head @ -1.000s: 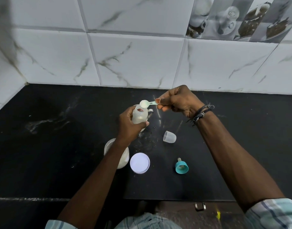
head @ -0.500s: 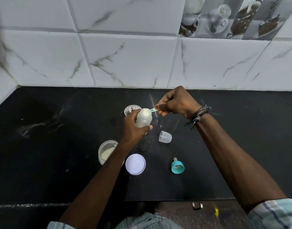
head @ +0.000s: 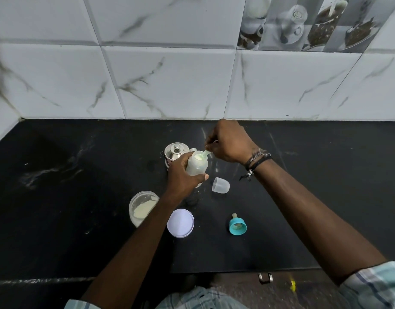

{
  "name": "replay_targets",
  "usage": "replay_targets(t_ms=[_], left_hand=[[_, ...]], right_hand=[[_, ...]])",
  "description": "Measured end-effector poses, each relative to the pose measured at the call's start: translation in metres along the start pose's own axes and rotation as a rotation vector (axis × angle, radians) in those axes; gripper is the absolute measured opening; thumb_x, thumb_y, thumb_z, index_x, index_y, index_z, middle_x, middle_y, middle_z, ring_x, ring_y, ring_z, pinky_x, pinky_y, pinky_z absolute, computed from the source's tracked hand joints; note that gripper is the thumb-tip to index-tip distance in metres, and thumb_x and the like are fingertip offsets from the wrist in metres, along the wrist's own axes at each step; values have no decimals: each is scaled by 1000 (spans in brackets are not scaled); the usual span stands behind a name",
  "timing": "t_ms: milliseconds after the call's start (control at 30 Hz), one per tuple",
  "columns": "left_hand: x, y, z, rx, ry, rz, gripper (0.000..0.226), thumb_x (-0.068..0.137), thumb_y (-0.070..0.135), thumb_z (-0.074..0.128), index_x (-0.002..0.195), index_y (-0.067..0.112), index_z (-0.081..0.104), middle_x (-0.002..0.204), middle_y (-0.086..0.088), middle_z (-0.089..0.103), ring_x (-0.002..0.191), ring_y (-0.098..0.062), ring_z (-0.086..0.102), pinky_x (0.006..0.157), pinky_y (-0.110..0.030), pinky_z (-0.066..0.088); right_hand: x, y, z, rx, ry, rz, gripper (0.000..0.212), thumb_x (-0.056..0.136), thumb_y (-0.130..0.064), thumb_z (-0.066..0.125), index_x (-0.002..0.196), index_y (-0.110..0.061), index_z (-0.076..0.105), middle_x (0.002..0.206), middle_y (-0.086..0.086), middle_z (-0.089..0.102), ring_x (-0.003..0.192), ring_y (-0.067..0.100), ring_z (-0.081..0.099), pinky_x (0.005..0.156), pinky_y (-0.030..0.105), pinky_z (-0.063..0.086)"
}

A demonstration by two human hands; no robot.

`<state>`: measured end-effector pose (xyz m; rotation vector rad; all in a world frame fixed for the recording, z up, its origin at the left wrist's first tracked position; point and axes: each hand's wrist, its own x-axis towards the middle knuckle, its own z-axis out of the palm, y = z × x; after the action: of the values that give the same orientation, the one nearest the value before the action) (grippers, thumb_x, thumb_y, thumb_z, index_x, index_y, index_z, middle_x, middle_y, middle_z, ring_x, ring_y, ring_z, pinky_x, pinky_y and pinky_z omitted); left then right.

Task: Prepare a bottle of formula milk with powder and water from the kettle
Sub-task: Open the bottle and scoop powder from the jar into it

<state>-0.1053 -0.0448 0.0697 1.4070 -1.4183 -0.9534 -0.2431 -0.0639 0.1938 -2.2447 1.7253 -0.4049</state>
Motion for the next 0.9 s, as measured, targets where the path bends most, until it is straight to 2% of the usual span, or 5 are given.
replay_targets(t_ms=[233,500,567,767,900], left_hand=[[2,-1,0,-32,-63,-19,64,63,6,88,121,9,61,122,-6,65,111,-23,62,95,-35,52],[6,-2,-2,-69,-86,13,53,63,8,89,107,20,63,107,-2,70,101,-21,66,92,-40,55],[5,-1,-3,-76,-102,5,53,63,9,89,107,21,63,106,-2,70,100,-21,66,90,-41,56],[2,1,-4,-137,-151,9,57,67,2,86,113,20,58,110,6,66,106,-12,60,82,-9,49],[1,1,-5,-160,-175,17,57,66,1,86,115,13,61,112,3,66,98,0,62,80,-13,50]], right_hand=[[0,-9,5,-92,61,-109,19,76,-15,79,93,-17,72,91,1,74,87,23,68,73,33,54],[3,-9,0,-30,-61,-136,13,76,-3,77,81,-15,77,78,-3,77,62,-3,62,58,11,40],[3,-10,-1,-60,-50,-151,14,76,-2,75,82,-15,77,80,-1,77,71,7,68,62,17,46],[-1,-17,-3,-198,-16,-167,11,73,-11,73,80,-19,77,79,0,73,71,20,63,59,23,37],[-3,-19,-2,-185,-11,-168,12,70,-11,72,75,-20,76,61,-9,58,63,15,57,49,19,31]])
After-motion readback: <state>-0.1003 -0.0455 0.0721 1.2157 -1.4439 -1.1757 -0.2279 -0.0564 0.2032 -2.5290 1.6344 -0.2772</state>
